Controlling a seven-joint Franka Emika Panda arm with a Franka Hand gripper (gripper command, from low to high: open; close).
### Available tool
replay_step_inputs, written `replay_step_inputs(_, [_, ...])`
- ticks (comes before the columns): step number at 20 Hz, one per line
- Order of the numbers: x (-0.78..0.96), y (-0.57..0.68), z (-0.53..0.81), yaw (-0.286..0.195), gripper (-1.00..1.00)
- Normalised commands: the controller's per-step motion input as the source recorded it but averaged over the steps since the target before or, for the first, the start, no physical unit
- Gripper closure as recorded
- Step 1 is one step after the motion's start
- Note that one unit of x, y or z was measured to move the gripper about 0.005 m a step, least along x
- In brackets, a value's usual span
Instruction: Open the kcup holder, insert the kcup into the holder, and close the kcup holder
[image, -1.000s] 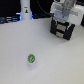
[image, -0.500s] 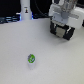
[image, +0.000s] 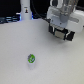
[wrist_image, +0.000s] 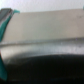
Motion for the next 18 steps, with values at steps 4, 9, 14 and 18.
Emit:
replay_step_inputs(4, [0.94,-0.31,0.2,-0.075,1.0])
replay_step_inputs(9, [0.91,-0.34,0.19,-0.081,1.0])
replay_step_inputs(14, [0.87,-0.37,0.18,-0.08,1.0])
replay_step_inputs(18, [0.58,-0.15,0.19,-0.09,-1.0])
